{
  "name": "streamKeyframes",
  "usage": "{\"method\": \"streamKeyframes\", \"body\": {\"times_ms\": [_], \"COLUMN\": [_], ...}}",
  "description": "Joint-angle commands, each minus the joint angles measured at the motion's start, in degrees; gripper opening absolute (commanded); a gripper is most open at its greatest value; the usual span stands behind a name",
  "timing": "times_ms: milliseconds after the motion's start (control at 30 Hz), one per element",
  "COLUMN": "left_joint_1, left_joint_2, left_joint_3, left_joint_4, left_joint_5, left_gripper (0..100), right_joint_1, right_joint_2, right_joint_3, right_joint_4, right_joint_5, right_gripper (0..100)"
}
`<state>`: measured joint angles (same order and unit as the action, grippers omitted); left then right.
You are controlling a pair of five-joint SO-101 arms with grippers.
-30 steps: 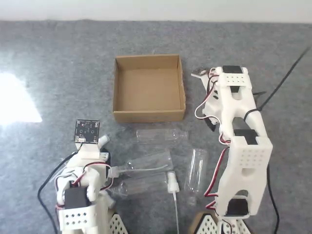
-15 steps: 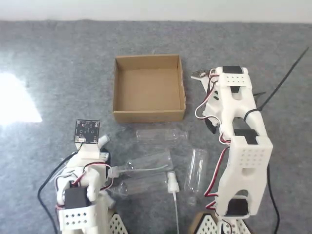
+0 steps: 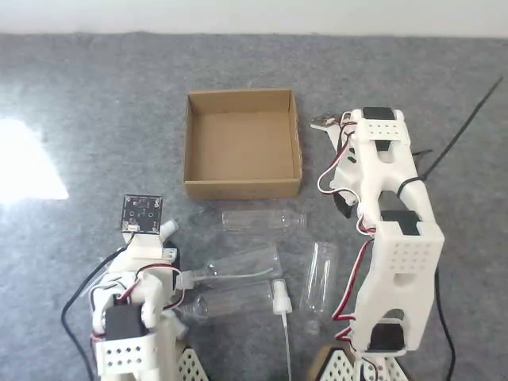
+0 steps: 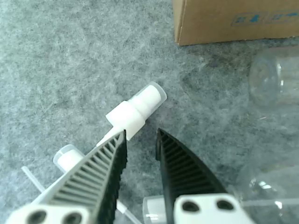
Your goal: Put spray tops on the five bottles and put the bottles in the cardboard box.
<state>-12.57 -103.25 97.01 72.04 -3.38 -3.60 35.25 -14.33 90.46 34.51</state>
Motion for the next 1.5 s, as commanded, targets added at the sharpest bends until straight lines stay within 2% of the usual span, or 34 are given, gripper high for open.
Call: {"method": "streamKeyframes", "body": {"times_ms": [0,167,700,1167,1467], "left_joint_1": [0.1,0.1,0.1,0.1,0.1], "left_joint_2": [-1.0,-1.0,-1.0,-1.0,-1.0], "left_joint_3": [-0.5,-0.5,-0.5,-0.5,-0.5], "left_joint_4": [0.3,0.3,0.3,0.3,0.3], "left_joint_5": [0.7,0.7,0.7,0.7,0.7], "left_gripper": [10,10,10,10,10], "right_joint_1": [-0.2,-0.2,-2.2,-2.3,-5.2], "right_joint_2": [-1.4,-1.5,-4.4,-5.0,-7.3], "right_joint_3": [-3.3,-3.3,-3.3,-3.3,-3.3], "right_joint_4": [0.8,0.8,3.9,6.0,10.4], "right_joint_5": [0.4,0.4,0.4,0.4,0.4], "right_gripper": [22.5,32.0,32.1,12.3,11.2]}}
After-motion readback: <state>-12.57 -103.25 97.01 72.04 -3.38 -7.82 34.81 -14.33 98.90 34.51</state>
